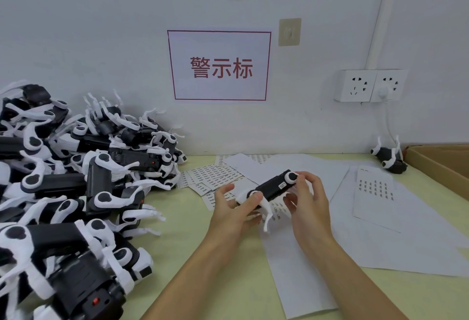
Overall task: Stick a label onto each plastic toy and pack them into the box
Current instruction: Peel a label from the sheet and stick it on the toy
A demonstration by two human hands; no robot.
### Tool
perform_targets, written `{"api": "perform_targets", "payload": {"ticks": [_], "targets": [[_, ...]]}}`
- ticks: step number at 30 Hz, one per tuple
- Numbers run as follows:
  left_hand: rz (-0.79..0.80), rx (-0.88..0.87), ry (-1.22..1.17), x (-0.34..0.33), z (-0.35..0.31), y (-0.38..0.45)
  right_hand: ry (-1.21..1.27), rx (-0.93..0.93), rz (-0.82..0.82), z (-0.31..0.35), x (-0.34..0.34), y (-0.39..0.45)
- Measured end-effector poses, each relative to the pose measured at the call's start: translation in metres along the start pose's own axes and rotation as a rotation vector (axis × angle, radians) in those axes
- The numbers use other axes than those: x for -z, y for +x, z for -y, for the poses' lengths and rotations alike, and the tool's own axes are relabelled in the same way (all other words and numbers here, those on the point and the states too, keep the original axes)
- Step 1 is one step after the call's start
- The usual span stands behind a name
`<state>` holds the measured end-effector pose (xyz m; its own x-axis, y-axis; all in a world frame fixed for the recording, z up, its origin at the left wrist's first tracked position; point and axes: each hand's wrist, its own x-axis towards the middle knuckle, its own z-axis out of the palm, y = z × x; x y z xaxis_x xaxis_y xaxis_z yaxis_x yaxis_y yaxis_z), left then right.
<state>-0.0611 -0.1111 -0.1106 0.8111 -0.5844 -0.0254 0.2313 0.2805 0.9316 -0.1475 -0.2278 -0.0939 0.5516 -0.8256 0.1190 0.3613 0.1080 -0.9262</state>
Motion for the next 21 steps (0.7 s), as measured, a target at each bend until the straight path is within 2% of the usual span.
{"api": "perform_targets", "payload": {"ticks": [5,10,13,17,21], "targets": [[-0.172,-0.076,-0.114,0.005,-0.003,0.004,0.063,-0.088,0.121,0.004,0.0,0.0],[-0.227,-0.141,-0.111,0.004,-0.007,0.003,0.088,-0.161,0.222,0.005,0.002,-0.001],[-0.214,-0.173,-0.084,0.006,-0.009,0.001,0.058,-0.169,0.289,0.007,0.004,0.0],[-0.168,-0.242,0.035,0.009,-0.014,0.0,-0.191,-0.109,0.331,0.012,0.011,0.002],[-0.122,-0.331,0.231,0.003,-0.017,-0.007,-0.303,-0.054,0.413,0.02,0.015,0.004]]}}
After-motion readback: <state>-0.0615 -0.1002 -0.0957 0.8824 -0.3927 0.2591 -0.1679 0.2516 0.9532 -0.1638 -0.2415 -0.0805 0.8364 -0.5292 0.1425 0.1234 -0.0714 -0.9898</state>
